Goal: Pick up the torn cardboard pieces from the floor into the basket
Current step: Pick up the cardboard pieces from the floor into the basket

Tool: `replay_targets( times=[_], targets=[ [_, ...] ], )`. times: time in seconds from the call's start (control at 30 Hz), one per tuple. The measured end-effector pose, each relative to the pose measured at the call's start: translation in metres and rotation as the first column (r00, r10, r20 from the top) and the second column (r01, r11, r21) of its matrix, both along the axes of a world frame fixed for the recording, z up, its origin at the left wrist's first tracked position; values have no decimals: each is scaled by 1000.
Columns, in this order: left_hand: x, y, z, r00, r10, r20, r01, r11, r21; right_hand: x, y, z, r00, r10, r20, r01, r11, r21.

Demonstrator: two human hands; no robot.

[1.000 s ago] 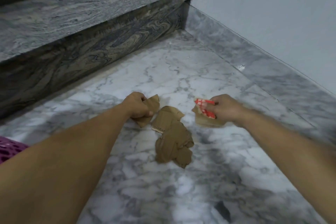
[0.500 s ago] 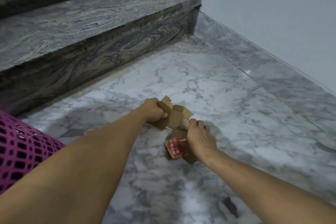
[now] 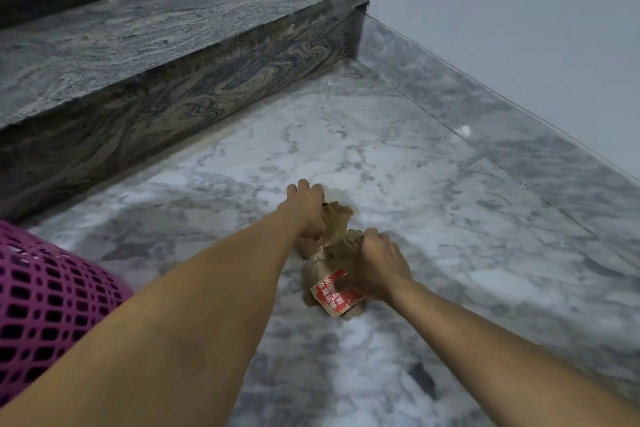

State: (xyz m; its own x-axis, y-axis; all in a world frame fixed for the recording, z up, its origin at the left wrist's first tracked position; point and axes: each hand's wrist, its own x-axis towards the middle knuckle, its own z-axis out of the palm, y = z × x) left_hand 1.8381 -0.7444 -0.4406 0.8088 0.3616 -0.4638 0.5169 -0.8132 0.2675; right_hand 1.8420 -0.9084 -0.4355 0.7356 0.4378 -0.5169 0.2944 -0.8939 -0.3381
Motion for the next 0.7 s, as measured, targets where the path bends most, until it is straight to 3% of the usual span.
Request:
replay_targets(
  times=[0.3, 0.5, 0.7],
  targets=[
    [-49, -3, 12, 972, 234, 1, -234, 972, 38, -18, -10, -4, 978, -188, -88, 198, 972, 125],
    [-96, 10, 34, 960, 279, 0, -279, 959, 54, -27, -15, 17, 972, -171, -160, 206, 949, 237],
    [-120, 35, 135, 898, 374, 234, -356, 927, -116, -12, -10, 116, 933, -306, -188, 359, 795, 489]
  ],
)
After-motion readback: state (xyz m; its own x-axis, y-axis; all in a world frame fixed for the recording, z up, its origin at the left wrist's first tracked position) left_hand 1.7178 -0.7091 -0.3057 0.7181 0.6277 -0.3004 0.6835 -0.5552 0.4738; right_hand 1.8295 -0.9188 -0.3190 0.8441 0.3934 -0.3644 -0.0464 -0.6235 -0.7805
